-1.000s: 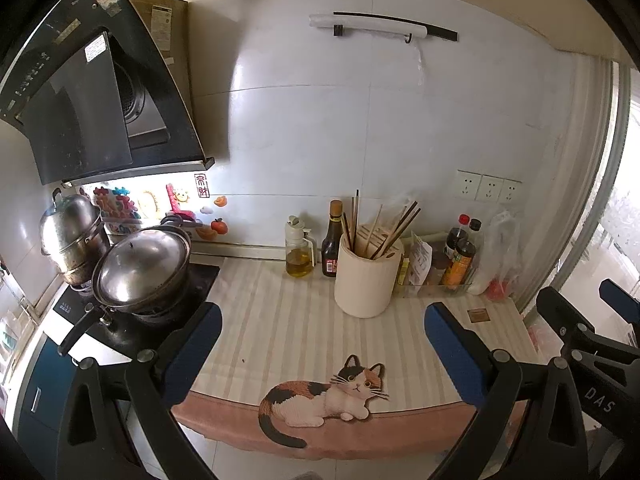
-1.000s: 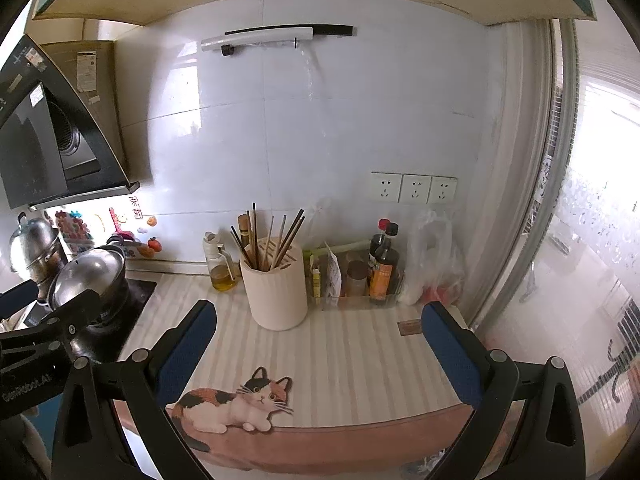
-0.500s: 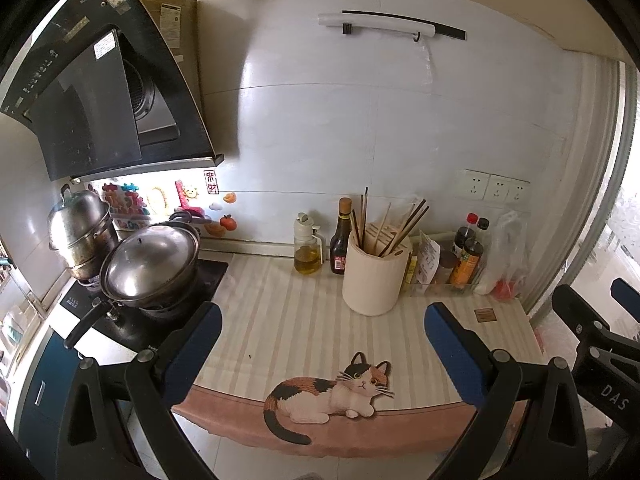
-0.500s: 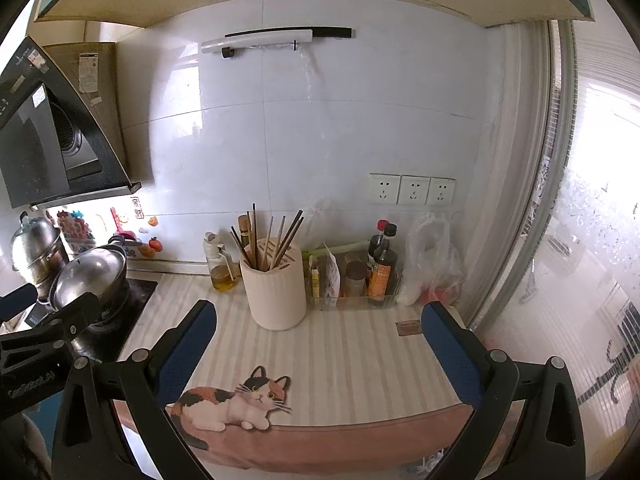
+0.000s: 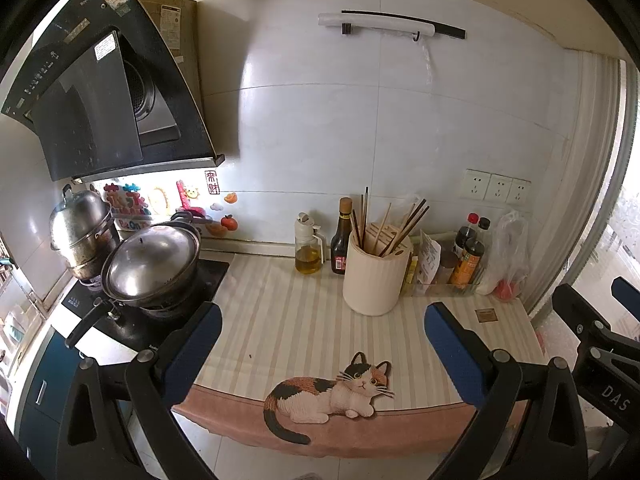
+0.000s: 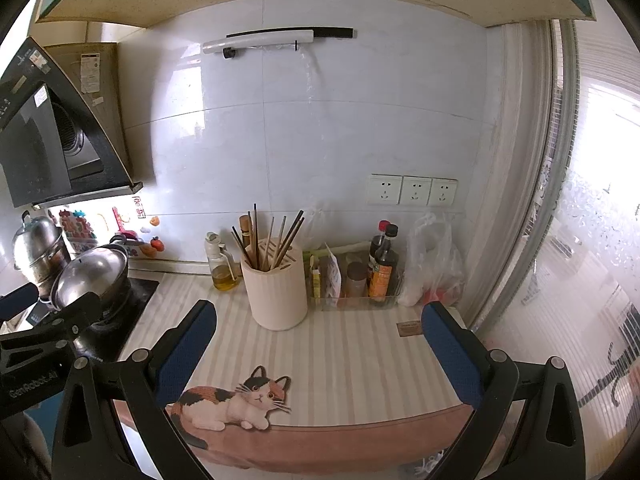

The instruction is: Organize utensils

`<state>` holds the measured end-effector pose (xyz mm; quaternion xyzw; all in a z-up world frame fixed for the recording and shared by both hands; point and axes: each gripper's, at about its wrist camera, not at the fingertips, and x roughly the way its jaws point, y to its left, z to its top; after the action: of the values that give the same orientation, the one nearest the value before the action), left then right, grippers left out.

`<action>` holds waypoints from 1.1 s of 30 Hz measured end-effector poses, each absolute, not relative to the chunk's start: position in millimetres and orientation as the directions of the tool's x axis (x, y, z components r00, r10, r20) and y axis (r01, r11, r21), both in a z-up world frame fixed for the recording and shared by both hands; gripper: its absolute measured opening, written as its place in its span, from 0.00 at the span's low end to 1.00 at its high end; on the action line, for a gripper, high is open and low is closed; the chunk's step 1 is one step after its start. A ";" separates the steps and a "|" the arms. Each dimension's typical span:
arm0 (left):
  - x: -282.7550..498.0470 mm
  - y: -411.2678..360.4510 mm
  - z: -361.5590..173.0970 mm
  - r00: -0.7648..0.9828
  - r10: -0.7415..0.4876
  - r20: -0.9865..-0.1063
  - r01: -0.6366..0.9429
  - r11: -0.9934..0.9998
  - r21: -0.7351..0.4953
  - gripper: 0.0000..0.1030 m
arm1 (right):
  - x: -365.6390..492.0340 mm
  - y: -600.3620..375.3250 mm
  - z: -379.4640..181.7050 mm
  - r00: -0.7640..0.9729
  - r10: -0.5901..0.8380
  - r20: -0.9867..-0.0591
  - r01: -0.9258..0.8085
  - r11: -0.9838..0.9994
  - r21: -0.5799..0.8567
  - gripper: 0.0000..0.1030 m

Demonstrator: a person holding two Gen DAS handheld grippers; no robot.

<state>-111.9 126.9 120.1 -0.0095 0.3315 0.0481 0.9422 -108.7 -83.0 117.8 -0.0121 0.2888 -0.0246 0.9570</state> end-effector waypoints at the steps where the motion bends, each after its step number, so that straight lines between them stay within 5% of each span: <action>1: -111.9 126.9 120.1 0.775 0.084 -0.626 -0.097 0.995 0.013 1.00 | -108.9 -83.4 117.9 0.832 -0.054 -0.552 0.041 0.999 -0.036 1.00; 33: -114.5 122.7 118.3 0.775 0.074 -0.628 -0.092 0.996 0.004 1.00 | -107.3 -86.0 116.8 0.832 -0.055 -0.553 0.037 0.998 -0.043 1.00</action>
<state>-114.5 122.7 118.3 -0.0132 0.3328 0.0440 0.9419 -107.3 -86.0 116.8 -0.0151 0.2892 -0.0240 0.9569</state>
